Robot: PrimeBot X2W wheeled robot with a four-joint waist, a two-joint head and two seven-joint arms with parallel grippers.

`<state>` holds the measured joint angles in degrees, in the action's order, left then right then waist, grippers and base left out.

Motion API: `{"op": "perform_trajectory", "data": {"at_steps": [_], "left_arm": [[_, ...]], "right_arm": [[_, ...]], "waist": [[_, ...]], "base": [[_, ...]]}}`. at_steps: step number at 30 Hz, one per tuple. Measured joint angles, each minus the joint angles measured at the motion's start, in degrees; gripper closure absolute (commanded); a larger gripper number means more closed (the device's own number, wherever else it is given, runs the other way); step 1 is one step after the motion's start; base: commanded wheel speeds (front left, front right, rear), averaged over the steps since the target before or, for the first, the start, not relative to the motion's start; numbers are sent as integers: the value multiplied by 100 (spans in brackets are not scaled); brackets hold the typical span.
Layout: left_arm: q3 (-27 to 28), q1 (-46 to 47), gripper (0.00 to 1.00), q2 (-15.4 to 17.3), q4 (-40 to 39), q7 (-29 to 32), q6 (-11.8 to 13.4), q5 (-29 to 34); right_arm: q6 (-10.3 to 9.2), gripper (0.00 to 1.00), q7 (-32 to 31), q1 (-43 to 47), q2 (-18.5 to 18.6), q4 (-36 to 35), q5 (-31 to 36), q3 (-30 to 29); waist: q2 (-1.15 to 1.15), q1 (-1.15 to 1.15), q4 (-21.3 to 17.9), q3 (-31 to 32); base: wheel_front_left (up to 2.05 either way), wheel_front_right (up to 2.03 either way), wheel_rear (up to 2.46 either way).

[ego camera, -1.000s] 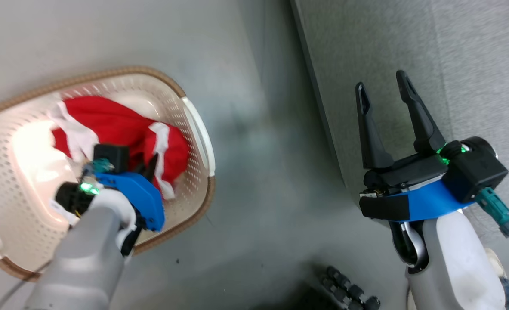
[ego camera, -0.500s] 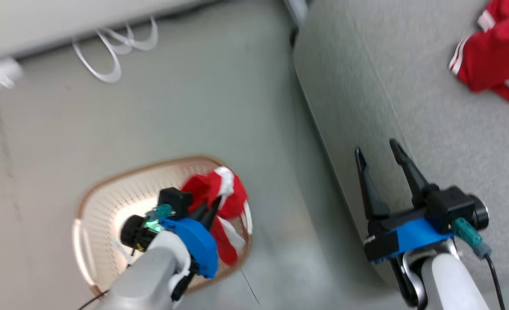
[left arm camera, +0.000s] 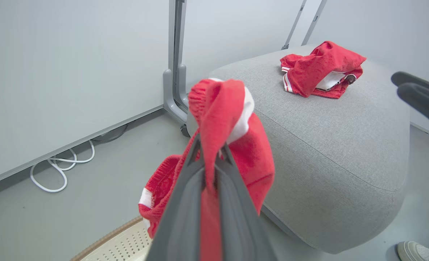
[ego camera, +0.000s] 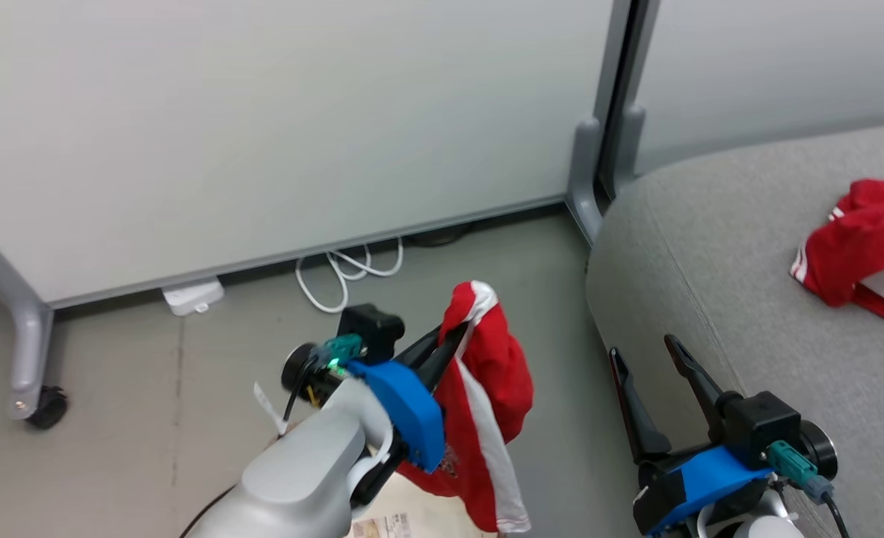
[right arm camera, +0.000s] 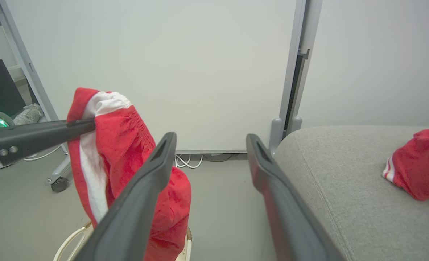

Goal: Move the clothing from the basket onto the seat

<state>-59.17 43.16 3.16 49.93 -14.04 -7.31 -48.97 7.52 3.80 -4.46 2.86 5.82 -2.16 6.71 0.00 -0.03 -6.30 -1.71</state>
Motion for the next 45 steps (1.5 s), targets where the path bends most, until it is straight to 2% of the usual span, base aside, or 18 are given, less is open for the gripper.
{"op": "perform_trajectory", "data": {"at_steps": [10, 21, 25, 31, 37, 45], "left_arm": [[-253, 770, 100, -21, -302, 288, 0, -365], [-556, 1020, 100, -31, -435, 326, 145, -710], [-650, 1052, 100, -31, -413, 285, 168, -806], [-795, 1150, 100, -32, -424, 259, 211, -951], [-961, 1191, 100, -32, -494, 232, 235, -1109], [-1134, 1260, 100, -32, -570, 199, 261, -1250]], "right_arm": [[0, 0, -158, 101, 0, -121, -52, 99], [0, 0, -210, 98, 0, -111, -98, 347], [0, 0, -286, 57, 1, 19, -151, 608], [0, 0, -434, -440, -1, 664, -250, 1123], [0, 0, -417, -1142, 0, 1692, -504, 1623], [0, 0, -97, -2187, -2, 2821, -1000, 2123]], "waist": [[0, 2, 493, 418], [0, 3, 454, 345], [0, 3, 424, 334], [0, 3, 404, 339], [0, 3, 452, 374], [0, 3, 523, 387]], "base": [[0, 0, 0], [0, 0, 0], [0, 0, 0], [0, 0, 0], [0, 0, 0], [0, 0, 0]]}}
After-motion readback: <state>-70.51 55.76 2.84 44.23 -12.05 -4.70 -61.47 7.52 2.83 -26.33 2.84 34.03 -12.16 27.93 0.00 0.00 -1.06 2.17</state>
